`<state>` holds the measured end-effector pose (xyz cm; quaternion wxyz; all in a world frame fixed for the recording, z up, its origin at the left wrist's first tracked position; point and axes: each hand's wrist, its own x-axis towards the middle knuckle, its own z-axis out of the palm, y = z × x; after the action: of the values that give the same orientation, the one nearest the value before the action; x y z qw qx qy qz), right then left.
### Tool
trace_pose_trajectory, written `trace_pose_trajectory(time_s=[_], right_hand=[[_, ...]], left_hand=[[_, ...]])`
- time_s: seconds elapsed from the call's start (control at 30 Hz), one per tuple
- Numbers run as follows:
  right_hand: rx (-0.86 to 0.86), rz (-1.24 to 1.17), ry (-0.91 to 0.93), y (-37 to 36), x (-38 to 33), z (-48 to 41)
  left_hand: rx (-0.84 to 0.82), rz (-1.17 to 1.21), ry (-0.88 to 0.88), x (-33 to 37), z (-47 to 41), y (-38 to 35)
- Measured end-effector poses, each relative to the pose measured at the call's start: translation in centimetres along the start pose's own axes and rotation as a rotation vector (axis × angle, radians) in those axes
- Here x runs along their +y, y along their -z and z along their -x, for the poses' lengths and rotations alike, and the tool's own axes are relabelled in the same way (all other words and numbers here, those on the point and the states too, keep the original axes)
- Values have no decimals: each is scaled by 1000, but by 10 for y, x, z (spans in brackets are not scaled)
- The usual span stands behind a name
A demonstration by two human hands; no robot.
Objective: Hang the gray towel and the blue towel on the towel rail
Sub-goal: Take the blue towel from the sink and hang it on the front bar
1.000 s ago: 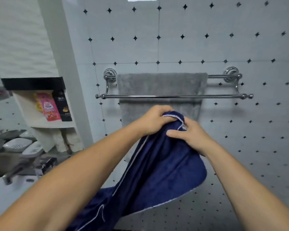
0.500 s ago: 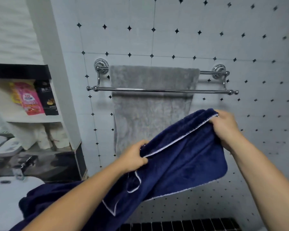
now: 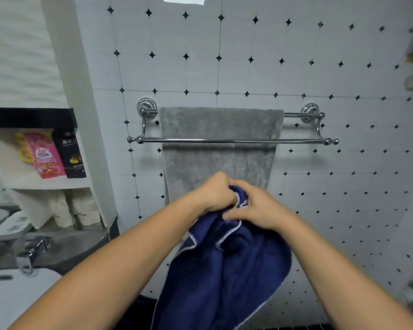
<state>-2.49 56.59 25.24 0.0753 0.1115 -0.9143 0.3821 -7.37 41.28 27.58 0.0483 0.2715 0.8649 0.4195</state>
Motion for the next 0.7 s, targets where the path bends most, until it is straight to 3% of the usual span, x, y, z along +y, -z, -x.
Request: trace_pose_trajectory(time_s=[0.13,0.27,0.4,0.47,0.57,0.7], right_hand=[[262,65,-34,11,6,-8],[357,-63,-129,26,14,-5],[351,-76,-189,29,21,-8],[355,-133,-227,28,23,-10],[390,-358,-414,31,27,-10],[523,-885,-702,54,48,-5]], left_hand=[[-36,362,24,-10,5,19],[-68,224,158,-47,16,29],[114,743,188,-53,9,38],[141,845,192,-43,4,39],[289,945,314,-33,-5,40],[522,1107,460,-40,-4,47]])
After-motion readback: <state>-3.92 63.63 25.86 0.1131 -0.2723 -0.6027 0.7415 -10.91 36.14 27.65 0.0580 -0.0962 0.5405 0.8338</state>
